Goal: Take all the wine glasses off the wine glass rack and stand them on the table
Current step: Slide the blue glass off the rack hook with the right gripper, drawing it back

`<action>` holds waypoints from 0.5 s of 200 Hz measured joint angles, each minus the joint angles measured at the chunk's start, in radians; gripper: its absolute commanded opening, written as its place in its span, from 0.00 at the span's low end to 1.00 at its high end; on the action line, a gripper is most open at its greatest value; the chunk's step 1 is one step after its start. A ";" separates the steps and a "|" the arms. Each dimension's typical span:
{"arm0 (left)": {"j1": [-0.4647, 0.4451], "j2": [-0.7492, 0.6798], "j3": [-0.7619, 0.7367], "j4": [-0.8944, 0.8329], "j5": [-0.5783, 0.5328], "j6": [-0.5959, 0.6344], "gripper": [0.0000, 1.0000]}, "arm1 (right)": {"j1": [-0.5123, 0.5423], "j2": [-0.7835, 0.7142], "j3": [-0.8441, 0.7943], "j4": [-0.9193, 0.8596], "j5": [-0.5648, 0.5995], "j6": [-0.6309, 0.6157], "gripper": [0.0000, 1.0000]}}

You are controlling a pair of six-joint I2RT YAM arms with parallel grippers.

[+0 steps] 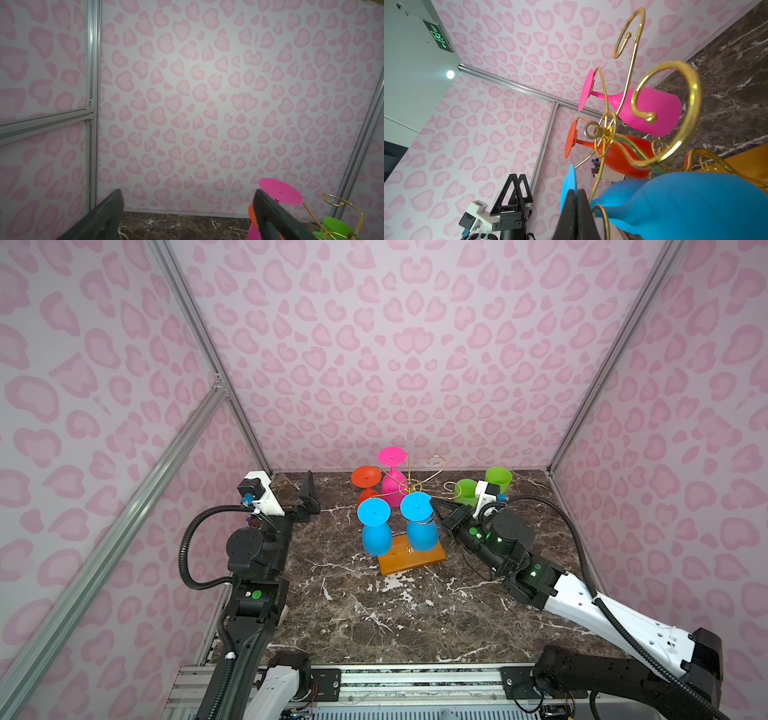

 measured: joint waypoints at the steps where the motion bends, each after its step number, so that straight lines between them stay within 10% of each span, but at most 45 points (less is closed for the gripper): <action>1: 0.000 0.000 0.000 0.000 0.000 0.000 0.99 | 0.000 0.000 0.000 0.000 0.000 0.000 0.00; 100: 0.000 -0.001 0.000 0.000 -0.001 0.000 0.99 | 0.006 -0.040 -0.045 0.055 0.057 0.031 0.00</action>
